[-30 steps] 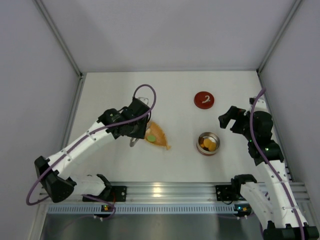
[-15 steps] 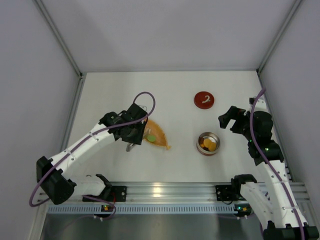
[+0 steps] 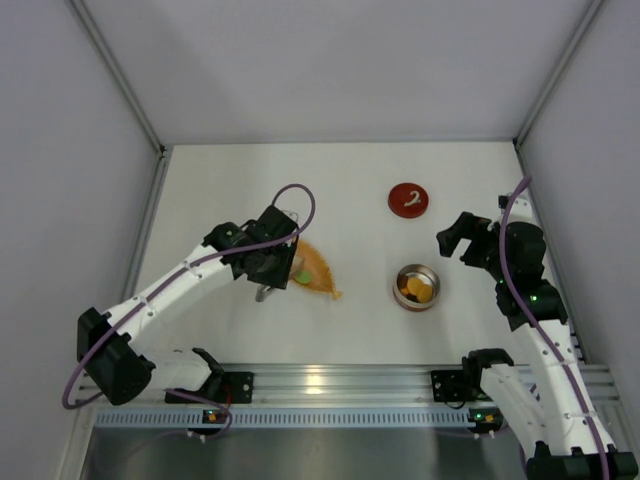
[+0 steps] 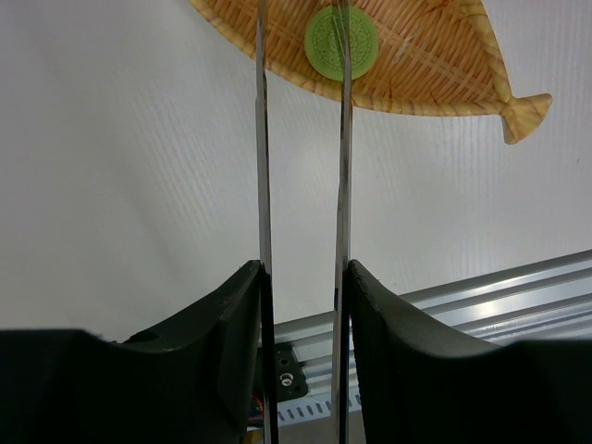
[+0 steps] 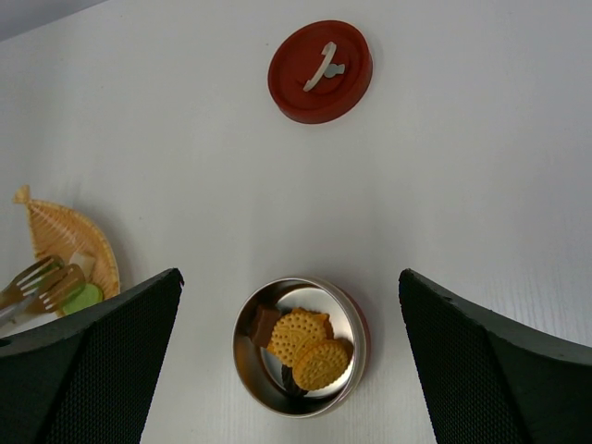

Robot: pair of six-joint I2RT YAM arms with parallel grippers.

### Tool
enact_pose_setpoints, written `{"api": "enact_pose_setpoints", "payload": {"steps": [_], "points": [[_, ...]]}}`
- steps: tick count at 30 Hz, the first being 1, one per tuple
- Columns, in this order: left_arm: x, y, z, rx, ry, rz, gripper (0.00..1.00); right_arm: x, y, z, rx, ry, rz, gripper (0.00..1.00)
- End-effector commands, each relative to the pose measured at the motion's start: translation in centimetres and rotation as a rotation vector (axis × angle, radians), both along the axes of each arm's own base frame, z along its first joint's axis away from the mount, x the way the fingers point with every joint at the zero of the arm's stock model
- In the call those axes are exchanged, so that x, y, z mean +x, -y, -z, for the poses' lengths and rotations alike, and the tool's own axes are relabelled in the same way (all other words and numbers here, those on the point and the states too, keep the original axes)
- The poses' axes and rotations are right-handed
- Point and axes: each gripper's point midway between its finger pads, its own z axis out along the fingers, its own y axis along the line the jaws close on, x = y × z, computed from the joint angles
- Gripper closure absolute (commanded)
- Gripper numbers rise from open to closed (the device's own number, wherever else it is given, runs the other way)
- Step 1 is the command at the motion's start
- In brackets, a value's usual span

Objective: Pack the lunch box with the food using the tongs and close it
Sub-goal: Pick up the fake food from the plate.

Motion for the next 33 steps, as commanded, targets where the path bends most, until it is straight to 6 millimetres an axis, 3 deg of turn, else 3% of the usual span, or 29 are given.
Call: {"api": "enact_pose_setpoints", "payload": {"steps": [1,15,23,33], "points": [[1.0,0.8,-0.2,-0.024,0.029,0.007,0.55,0.3,-0.4,-2.0,-0.003,0.050,-0.018,0.01],[1.0,1.0,0.3,-0.018,0.011,0.017,0.58,0.2,-0.3,-1.8,-0.008,0.048,-0.014,0.00],[1.4,0.9,-0.4,-0.016,0.037,0.007,0.51,0.2,-0.3,-1.6,-0.008,0.043,-0.014,0.00],[1.7,1.0,-0.7,-0.014,0.046,0.008,0.50,0.1,-0.3,-1.7,-0.007,0.045,-0.014,0.01]]}}
